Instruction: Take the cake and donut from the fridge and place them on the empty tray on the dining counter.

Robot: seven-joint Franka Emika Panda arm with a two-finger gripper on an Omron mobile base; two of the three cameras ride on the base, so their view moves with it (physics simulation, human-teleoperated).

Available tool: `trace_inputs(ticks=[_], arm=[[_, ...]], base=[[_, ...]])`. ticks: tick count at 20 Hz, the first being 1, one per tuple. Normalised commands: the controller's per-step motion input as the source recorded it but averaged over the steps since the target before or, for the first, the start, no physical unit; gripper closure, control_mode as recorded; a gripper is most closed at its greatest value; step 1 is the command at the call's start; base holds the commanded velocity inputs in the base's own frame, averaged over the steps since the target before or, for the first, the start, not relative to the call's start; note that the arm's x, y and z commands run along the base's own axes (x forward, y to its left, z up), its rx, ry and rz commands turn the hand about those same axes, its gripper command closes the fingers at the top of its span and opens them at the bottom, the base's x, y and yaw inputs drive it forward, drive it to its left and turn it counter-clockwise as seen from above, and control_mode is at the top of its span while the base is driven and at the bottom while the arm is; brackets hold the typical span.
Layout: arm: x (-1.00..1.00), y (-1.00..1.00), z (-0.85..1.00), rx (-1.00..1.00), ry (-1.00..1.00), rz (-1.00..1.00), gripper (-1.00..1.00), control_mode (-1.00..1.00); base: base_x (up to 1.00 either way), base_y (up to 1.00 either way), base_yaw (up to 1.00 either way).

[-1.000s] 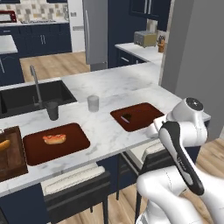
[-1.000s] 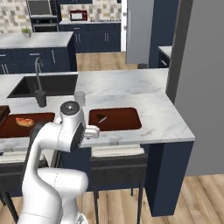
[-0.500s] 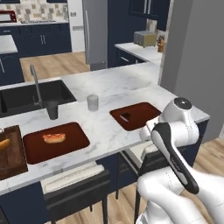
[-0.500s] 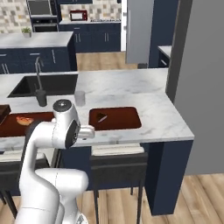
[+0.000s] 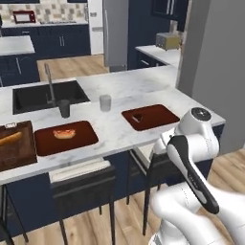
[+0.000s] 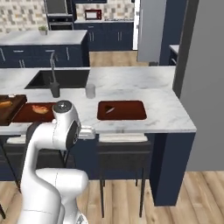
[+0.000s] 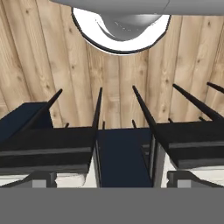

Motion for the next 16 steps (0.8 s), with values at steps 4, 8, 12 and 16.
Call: trace_inputs(ticks=[4,8,12,16], arm=[[0.00,0.00,0.00,0.00,0.00,0.00,-1.00,1.00],[0.00,0.00,0.00,0.00,0.00,0.00,-1.00,1.00],[0.00,0.00,0.00,0.00,0.00,0.00,-1.00,1.00],[0.00,0.00,0.00,0.00,0.00,0.00,-1.00,1.00]], base=[[-0.38,0.34,0.26],[-0.46,0.71,0.01],[-0.28,0.95,0.00],[-0.24,0.83,0.00]])
